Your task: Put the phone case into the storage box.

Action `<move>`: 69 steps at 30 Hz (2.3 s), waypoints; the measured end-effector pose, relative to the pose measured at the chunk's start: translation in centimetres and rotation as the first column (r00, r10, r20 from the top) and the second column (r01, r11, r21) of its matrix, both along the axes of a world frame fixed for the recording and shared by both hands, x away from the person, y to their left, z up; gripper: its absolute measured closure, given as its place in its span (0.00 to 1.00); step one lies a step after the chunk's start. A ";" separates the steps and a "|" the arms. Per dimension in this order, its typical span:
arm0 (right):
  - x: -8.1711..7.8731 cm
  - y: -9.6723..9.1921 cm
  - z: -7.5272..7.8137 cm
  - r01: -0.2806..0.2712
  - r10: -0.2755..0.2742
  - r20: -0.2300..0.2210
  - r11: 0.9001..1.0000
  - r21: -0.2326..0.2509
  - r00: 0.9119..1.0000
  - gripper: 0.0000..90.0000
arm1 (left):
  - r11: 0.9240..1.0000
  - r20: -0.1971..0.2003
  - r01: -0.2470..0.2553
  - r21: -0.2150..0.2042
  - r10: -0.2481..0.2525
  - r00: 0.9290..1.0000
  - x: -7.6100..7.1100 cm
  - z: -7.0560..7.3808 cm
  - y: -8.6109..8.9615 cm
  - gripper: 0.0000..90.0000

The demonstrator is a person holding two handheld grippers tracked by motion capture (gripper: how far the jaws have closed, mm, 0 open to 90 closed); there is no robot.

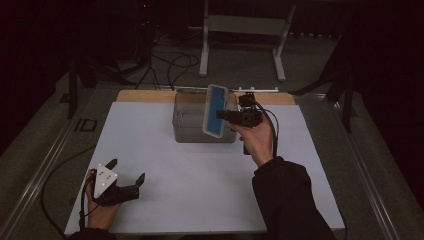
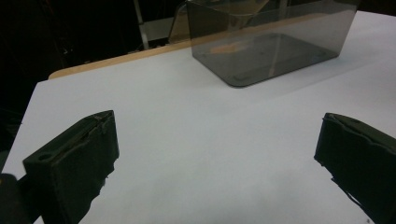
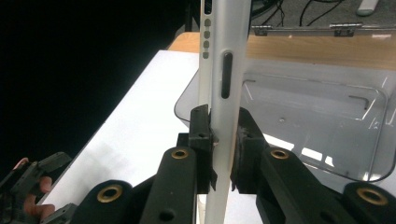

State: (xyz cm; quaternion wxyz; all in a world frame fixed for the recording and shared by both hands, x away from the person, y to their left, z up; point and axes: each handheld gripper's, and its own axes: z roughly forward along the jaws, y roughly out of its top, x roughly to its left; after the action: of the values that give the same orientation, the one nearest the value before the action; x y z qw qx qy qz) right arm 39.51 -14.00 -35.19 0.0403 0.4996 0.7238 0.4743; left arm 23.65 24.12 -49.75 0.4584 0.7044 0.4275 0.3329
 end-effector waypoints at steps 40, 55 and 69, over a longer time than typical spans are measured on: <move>4.2 0.5 1.0 0.040 -0.045 -0.055 0.996 -0.085 0.997 0.91 | 1.000 -0.001 0.008 0.003 -0.008 1.000 0.0 0.0 -0.2 0.01; 5.4 0.3 0.9 0.063 -0.070 -0.065 0.992 -0.105 0.995 0.91 | 1.000 0.001 0.011 0.002 -0.011 1.000 0.0 0.0 -0.2 0.01; 6.2 0.2 0.6 0.085 -0.096 -0.072 0.987 -0.135 0.993 0.91 | 1.000 0.002 0.011 0.001 -0.011 1.000 0.0 0.0 -0.2 0.01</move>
State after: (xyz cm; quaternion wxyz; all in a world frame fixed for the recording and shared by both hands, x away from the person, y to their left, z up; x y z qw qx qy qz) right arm 45.73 -13.81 -34.54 0.0662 0.5463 0.7311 0.4033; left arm 23.61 23.90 -49.77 0.4603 0.7066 0.4232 0.3312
